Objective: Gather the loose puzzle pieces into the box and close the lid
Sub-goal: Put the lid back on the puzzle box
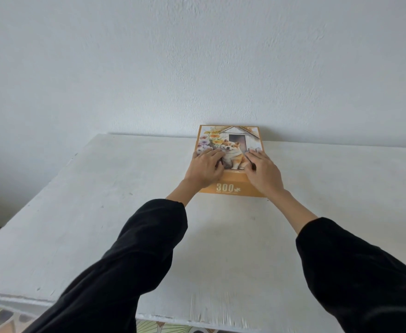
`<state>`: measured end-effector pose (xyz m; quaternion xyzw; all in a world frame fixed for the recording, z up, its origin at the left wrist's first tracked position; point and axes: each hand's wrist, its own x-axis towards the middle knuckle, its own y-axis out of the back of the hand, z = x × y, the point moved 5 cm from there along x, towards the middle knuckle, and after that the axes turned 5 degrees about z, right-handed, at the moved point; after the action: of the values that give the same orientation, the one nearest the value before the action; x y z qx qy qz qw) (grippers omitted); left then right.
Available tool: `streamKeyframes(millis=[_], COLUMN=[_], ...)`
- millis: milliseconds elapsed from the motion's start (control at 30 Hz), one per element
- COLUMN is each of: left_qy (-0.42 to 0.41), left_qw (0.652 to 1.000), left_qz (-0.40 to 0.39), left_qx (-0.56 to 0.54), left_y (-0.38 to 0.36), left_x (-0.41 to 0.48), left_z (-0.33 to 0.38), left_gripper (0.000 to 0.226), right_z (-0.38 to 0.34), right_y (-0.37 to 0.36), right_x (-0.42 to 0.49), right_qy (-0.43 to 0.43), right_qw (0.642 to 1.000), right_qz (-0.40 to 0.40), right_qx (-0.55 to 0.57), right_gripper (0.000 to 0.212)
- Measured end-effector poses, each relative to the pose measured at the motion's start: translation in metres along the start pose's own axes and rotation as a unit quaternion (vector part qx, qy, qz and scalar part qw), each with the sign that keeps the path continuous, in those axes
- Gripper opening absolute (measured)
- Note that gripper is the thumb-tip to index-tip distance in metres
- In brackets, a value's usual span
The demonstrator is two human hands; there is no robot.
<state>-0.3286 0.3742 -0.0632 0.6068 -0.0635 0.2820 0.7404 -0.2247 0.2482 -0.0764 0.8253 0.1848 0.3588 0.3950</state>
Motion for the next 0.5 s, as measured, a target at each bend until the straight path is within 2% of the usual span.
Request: streamKeyframes(millis=[500], left_qy=[0.003], left_qw=[1.000], left_qz=[-0.013], left_qx=[-0.010], left_y=[-0.007], left_x=[0.018], left_z=[-0.007], left_gripper=[0.040], right_z=[0.004], right_y=[-0.004], right_x=[0.017], right_qy=[-0.001], right_qw=[1.000], right_qz=[0.003], right_qx=[0.011], right_gripper=[0.039])
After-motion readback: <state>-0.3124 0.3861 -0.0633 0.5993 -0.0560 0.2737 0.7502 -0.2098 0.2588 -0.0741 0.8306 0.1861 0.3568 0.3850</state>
